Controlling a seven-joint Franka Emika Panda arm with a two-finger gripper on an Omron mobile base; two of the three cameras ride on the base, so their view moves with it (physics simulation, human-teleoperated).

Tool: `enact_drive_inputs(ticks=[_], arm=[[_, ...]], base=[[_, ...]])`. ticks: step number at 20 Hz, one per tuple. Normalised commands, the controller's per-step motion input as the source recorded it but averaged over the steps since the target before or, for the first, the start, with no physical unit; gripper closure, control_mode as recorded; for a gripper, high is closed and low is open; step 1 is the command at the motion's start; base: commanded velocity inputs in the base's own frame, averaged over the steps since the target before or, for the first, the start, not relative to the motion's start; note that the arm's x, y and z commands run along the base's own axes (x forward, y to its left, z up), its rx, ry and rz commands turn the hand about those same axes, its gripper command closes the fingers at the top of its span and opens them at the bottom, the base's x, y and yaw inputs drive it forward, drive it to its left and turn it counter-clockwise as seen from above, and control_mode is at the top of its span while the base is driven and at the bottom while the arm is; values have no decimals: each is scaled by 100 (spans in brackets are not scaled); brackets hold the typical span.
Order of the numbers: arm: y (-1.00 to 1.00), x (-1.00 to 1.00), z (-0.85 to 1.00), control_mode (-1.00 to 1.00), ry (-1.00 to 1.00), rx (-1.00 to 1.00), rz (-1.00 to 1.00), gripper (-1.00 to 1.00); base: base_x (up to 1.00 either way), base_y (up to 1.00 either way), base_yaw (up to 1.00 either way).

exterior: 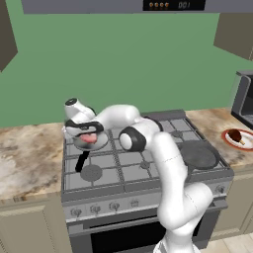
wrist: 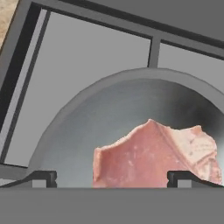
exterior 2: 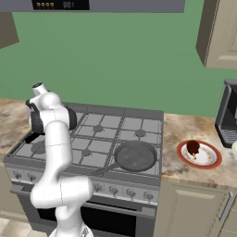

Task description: Place one of the steaks on the plate and the other in the bowl. Then place the bowl in the fridge.

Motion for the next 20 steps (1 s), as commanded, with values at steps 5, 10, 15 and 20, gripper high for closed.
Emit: enact_drive_inputs(ticks=[5, 10, 15, 20], arm=[[-16, 0, -32, -100, 5, -2, 0, -100], [-33, 0, -30, -100, 4, -1, 0, 100], [-30, 0, -21, -100, 1, 0, 0, 100], [0, -32, 15, -100, -4, 0, 6, 100]], base=[[0, 0, 0], [0, 0, 0], [0, 0, 0], [0, 0, 0]])
